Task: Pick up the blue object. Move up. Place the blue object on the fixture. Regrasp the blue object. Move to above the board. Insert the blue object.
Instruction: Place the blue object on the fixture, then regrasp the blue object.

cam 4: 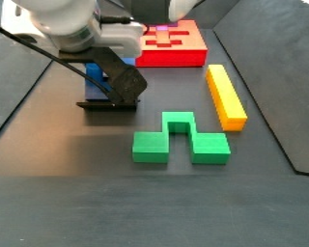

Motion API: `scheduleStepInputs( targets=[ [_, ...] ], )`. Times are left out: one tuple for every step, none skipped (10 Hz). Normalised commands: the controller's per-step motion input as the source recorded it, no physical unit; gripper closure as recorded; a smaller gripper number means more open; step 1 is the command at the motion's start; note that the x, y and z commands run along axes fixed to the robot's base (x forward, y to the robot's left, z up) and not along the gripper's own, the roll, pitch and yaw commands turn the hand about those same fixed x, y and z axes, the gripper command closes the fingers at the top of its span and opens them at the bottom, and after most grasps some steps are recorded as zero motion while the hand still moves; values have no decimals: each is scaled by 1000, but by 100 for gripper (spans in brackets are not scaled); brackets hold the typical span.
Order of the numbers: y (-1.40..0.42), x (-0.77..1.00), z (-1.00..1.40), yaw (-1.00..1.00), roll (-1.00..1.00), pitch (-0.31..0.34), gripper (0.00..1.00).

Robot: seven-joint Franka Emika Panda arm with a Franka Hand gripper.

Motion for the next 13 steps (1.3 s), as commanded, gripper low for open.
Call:
scheduleStepInputs(
  targets=[
    [0,0,-51,0,151,0,100],
    [0,0,0,0,-29,0,100],
    [0,0,0,0,14,0,100],
    [0,0,0,0,69,0,100],
    [0,0,0,0,0,0,0],
    [0,0,0,0,-26,0,0],
    [197,100,283,0,-469,0,0],
    [337,134,571,0,-614,74,0],
    [360,77,646,-66,-649,40,0],
    [311,106,600,-46,-537,51,0],
    [277,51,460,-26,-320,29,0],
    [137,0,223,0,0,0,0],
    [-20,0,123,0,831,69,0]
  ],
)
